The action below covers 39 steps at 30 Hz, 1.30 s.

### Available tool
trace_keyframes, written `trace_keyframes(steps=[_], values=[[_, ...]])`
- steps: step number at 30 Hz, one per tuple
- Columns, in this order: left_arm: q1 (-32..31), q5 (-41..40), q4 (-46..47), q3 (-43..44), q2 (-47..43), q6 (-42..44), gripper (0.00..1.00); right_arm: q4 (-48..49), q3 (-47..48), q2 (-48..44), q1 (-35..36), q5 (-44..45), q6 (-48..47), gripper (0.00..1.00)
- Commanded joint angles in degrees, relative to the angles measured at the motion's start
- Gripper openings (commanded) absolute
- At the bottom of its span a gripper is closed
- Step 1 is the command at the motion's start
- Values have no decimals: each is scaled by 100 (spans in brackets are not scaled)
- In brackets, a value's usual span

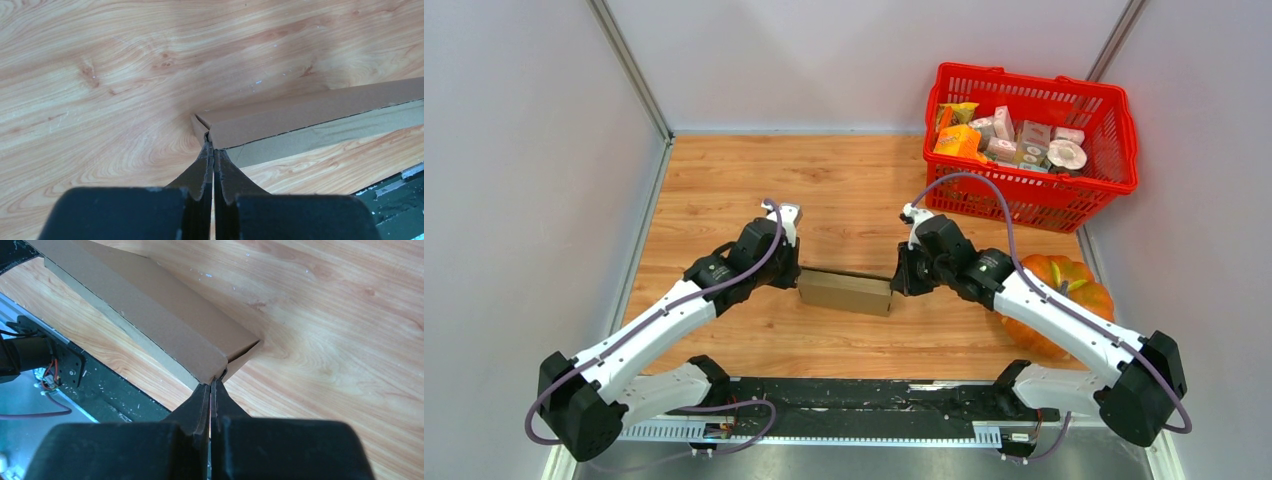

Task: Fold the paper box

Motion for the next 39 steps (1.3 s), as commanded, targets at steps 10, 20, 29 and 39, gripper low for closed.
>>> trace_keyframes(steps=[10, 20, 29, 39], values=[[-46, 99, -225, -573, -95, -104, 0, 1167, -937, -280, 349, 145, -292, 0], [-37, 72, -243, -582, -113, -113, 0, 438, -297, -789, 349, 372, -1424, 37], [-37, 81, -251, -556, -113, -86, 0, 630, 336, -483, 1173, 1181, -2767, 72], [-37, 205, -40, -609, 2, -51, 0, 1561, 574, 879, 2414, 2630, -4614, 75]])
